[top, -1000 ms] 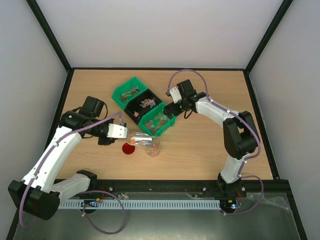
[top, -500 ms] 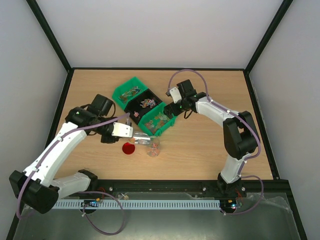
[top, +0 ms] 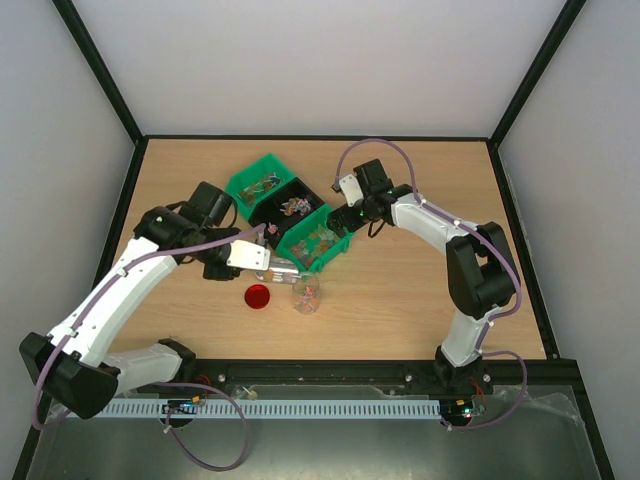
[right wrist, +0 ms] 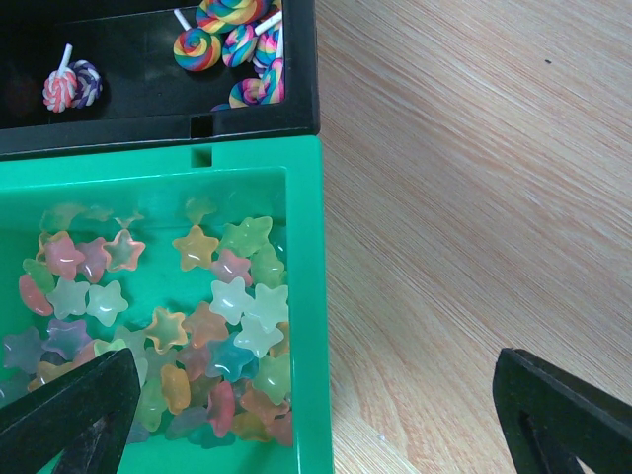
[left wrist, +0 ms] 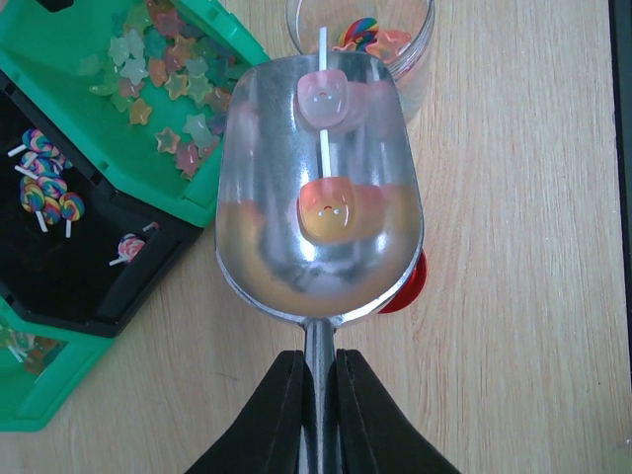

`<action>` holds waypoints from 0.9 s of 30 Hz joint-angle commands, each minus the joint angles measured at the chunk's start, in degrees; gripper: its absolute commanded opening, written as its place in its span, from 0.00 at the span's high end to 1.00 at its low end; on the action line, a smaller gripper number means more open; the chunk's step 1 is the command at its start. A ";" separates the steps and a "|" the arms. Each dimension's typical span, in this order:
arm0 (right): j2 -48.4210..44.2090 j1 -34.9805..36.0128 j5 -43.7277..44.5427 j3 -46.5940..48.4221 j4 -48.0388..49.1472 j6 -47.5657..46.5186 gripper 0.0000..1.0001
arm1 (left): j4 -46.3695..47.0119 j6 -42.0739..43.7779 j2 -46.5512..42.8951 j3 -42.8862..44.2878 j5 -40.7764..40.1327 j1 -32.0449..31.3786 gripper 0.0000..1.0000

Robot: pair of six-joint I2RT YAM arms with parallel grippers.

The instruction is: Pack the candies

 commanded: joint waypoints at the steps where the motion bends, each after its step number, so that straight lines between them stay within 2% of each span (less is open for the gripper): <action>1: -1.95 -0.29 -0.33 0.88 -2.44 -0.17 0.01 | -2.19 -0.56 0.56 2.37 -1.64 -1.29 0.98; 12: -1.70 -0.29 -0.33 0.87 -2.39 -0.23 0.01 | -2.38 -1.83 0.93 3.08 -5.09 -4.48 0.98; 27: -1.39 -0.29 -0.32 0.71 -2.39 -0.57 0.01 | -2.92 -2.14 1.20 5.68 -9.38 -5.71 0.98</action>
